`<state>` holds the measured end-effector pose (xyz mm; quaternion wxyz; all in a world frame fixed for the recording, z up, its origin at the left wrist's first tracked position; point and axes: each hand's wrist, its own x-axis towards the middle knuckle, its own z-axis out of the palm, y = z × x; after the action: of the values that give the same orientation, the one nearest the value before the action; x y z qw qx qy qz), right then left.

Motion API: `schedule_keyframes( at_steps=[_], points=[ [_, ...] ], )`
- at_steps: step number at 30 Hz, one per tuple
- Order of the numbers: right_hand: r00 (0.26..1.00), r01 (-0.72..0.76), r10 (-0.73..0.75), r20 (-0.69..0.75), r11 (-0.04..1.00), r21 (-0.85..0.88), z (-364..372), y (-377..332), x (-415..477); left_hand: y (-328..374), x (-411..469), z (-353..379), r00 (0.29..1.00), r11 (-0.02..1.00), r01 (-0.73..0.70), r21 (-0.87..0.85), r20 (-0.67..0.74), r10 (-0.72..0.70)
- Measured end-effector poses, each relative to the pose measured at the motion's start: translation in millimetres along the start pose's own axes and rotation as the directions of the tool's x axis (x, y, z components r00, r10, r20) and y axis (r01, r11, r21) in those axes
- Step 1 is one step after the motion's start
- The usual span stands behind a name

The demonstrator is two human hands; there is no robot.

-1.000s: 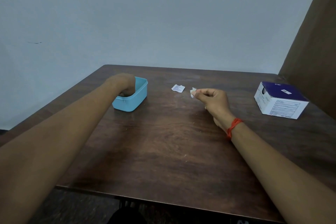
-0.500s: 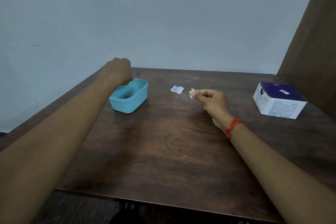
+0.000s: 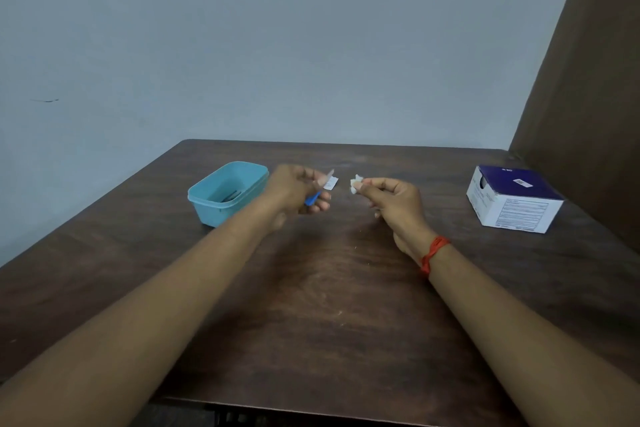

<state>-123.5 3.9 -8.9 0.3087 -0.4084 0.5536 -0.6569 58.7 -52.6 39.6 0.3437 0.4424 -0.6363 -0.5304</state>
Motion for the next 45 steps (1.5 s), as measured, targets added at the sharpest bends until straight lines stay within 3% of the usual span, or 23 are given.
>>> schedule_keyframes(
  at_steps=[4, 11, 16, 18, 28, 39, 45],
  points=[
    [1.000, -0.018, 0.018, 0.006, 0.999, -0.028, -1.9, -2.6, 0.7, -20.5, 7.7, 11.3, 0.998, 0.991, 0.039, -0.129, 0.058, -0.032],
    [0.997, -0.010, 0.012, 0.072, 0.999, -0.033, -7.9, -1.4, 4.4, -29.7, 16.6, 19.2, 0.998, 0.918, 0.050, -0.392, 0.041, -0.036],
    [0.989, 0.024, -0.027, 0.145, 1.000, 0.017, -19.5, -8.4, -0.5, -24.4, 7.9, 30.5, 0.993, 0.953, -0.010, -0.303, 0.109, 0.045],
    [0.983, -0.014, 0.018, 0.184, 1.000, -0.023, 1.5, 1.6, 2.7, -40.4, 15.5, 12.2, 0.994, 0.945, -0.004, -0.328, 0.102, 0.040],
    [0.965, 0.048, -0.039, 0.260, 0.999, -0.025, 4.1, -3.2, -4.5, -35.1, 10.9, 12.0, 0.989, 0.957, 0.002, -0.291, 0.144, 0.042],
    [0.991, 0.073, -0.055, 0.122, 0.986, -0.147, 10.6, -4.0, -10.4, -37.2, 11.4, 13.9, 0.992, 0.956, -0.032, -0.291, 0.108, 0.066],
    [0.996, -0.024, 0.027, 0.083, 0.999, -0.039, 4.0, -4.4, -4.2, -34.9, 12.0, 13.0, 0.990, 0.943, 0.006, -0.332, 0.136, 0.042]
  ],
)
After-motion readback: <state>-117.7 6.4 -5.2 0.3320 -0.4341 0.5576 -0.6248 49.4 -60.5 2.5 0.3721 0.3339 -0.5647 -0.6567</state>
